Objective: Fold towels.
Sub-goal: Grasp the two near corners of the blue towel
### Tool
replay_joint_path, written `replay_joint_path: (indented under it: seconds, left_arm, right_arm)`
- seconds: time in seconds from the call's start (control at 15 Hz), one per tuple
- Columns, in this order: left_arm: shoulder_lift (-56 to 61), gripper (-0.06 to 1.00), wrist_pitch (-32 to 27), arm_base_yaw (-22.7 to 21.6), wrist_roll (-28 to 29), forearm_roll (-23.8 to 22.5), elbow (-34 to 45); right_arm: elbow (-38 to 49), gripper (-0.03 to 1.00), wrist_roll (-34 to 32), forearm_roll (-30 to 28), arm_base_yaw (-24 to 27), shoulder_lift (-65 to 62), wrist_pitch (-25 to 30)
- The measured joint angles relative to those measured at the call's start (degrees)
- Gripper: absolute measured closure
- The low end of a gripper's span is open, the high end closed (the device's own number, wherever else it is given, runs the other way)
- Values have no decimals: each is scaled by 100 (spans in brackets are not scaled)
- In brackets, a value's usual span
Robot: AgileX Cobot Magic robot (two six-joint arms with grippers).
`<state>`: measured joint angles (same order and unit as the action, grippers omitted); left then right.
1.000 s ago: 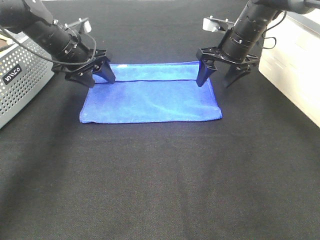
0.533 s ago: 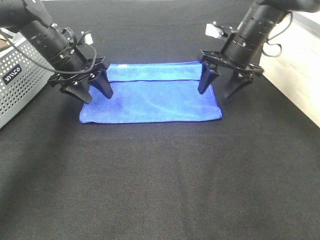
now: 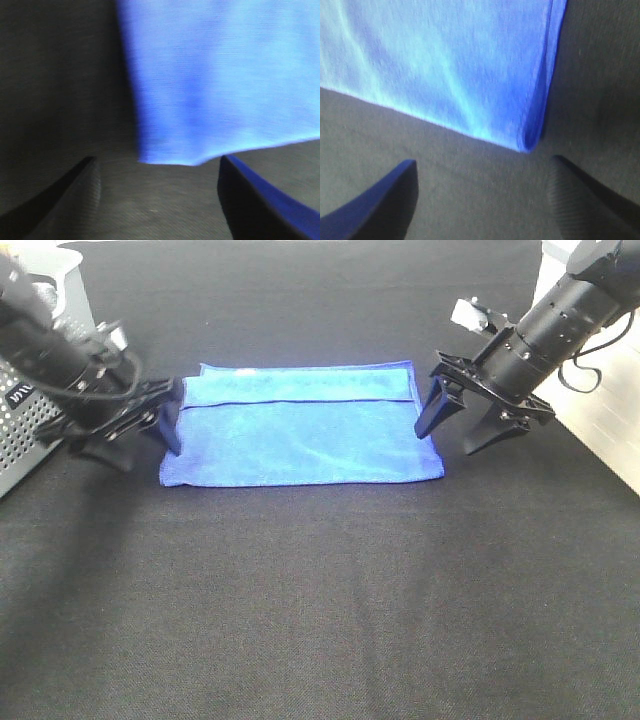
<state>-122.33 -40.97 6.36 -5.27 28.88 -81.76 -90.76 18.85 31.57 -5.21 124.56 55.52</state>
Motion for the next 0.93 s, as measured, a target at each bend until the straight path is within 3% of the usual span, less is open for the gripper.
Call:
replay_joint_path:
  seconds: [0.27, 0.47, 0.73, 0.93]
  left_arm:
    - [-40, 27, 407, -17, 63, 57, 40]
    - [-332, 22, 418, 29, -69, 407, 23]
    - [-579, 22, 613, 332, -355, 636, -103]
    - [-682, 26, 653, 424, -372, 739, -246]
  right_arm:
    - [11, 28, 11, 34, 0, 6, -510]
    - [11, 28, 292, 315, 0, 350, -533]
    - [11, 28, 395, 699, -57, 693, -590]
    - [11, 35, 384, 779, -269, 728, -842]
